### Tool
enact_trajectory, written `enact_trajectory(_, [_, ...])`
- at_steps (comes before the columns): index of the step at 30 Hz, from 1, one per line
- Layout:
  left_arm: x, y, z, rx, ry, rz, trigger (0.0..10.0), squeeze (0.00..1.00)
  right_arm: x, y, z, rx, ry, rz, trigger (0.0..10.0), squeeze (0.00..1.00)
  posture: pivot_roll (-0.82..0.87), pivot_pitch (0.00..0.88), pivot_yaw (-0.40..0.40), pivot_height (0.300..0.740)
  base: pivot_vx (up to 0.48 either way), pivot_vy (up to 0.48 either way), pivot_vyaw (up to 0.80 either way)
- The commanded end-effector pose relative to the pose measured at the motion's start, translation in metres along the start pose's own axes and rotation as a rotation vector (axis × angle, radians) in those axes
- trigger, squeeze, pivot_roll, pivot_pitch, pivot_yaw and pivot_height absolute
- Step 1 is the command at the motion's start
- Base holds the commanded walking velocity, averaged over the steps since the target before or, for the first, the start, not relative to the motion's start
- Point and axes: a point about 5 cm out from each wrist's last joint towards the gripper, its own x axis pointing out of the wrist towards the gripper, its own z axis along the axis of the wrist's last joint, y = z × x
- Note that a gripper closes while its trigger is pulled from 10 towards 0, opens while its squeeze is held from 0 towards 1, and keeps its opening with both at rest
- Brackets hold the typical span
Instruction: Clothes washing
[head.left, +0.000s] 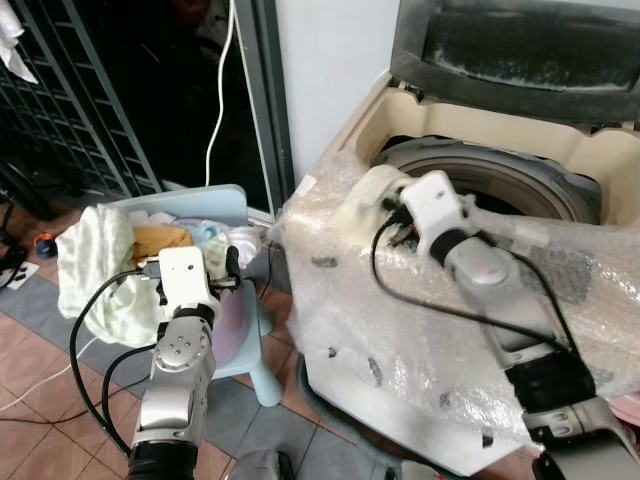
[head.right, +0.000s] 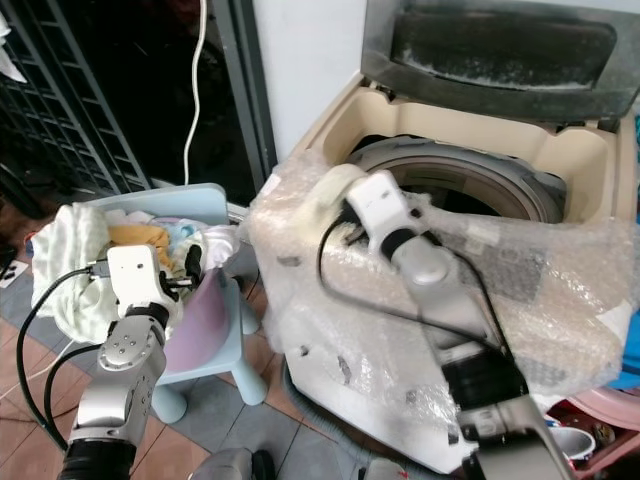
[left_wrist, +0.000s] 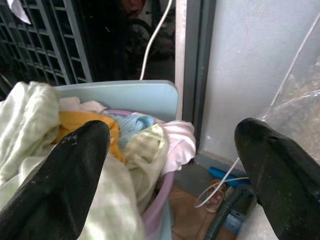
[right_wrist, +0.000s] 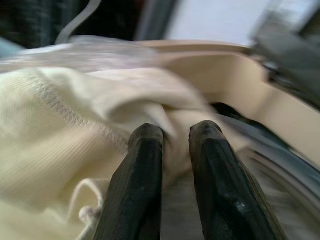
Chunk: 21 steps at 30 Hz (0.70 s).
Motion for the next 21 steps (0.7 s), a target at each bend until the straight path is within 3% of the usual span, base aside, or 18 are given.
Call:
enact_trajectory(1, [0.001,0.002,-0.001,0.004,0.012,-0.002,10.0,0.00,-0.005,-0.034,-0.017,0.068,0.093,-0.191,0.0,0.00,-0.06,0.028,0.079,0.740,0.000,0.000,0.00])
enact_trajectory(2, [0.001,0.002,-0.001,0.004,0.014,-0.001,10.0,0.00,-0.008,-0.051,-0.018,0.156,0.097,-0.324,0.0,0.00,-0.06,0.028,0.077,0.740,0.000,0.000,0.00])
enact_trajectory(4, [0.001,0.002,-0.001,0.003,0.014,0.001,10.0,0.00,-0.014,-0.067,-0.017,0.204,0.077,-0.458,0.0,0.00,-0.06,0.028,0.076,0.740,0.000,0.000,0.00])
enact_trajectory(6, [0.001,0.002,-0.001,0.004,0.015,0.003,10.0,0.00,-0.020,-0.082,-0.008,0.176,0.018,-0.556,0.0,0.00,-0.06,0.027,0.078,0.740,0.000,0.000,0.00])
enact_trajectory(8, [0.002,0.002,-0.001,0.004,0.016,0.003,10.0,0.00,-0.021,-0.084,-0.005,0.157,0.000,-0.566,0.0,0.00,-0.06,0.027,0.078,0.740,0.000,0.000,0.00])
enact_trajectory(9, [0.002,0.002,-0.001,0.003,0.016,0.002,10.0,0.00,-0.020,-0.082,0.004,0.124,-0.052,-0.548,4.6,0.00,-0.06,0.028,0.079,0.740,0.000,0.000,0.00])
enact_trajectory(10, [0.002,0.002,-0.001,0.003,0.016,0.002,10.0,0.00,-0.020,-0.079,0.008,0.099,-0.075,-0.531,10.0,0.00,-0.06,0.027,0.079,0.740,0.000,0.000,0.00])
enact_trajectory(11, [0.002,0.002,-0.001,0.005,0.016,0.006,10.0,0.00,-0.021,-0.075,0.010,0.085,-0.100,-0.510,10.0,0.00,-0.06,0.027,0.079,0.740,0.000,0.000,0.00])
enact_trajectory(12, [0.002,0.002,-0.001,0.004,0.016,0.011,10.0,0.00,-0.022,-0.070,0.012,0.094,-0.120,-0.495,10.0,1.00,-0.06,0.028,0.079,0.740,0.000,0.000,0.00])
enact_trajectory(14, [0.004,0.001,0.001,0.003,0.015,0.015,10.0,0.00,-0.023,-0.053,0.011,0.151,-0.149,-0.449,10.0,1.00,-0.06,0.032,0.080,0.740,0.000,0.000,0.00])
enact_trajectory(21, [0.002,-0.004,0.003,0.013,0.007,-0.022,10.0,0.00,-0.038,0.001,0.005,0.133,-0.253,-0.255,10.0,1.00,-0.05,0.022,0.095,0.740,0.000,0.130,0.00])
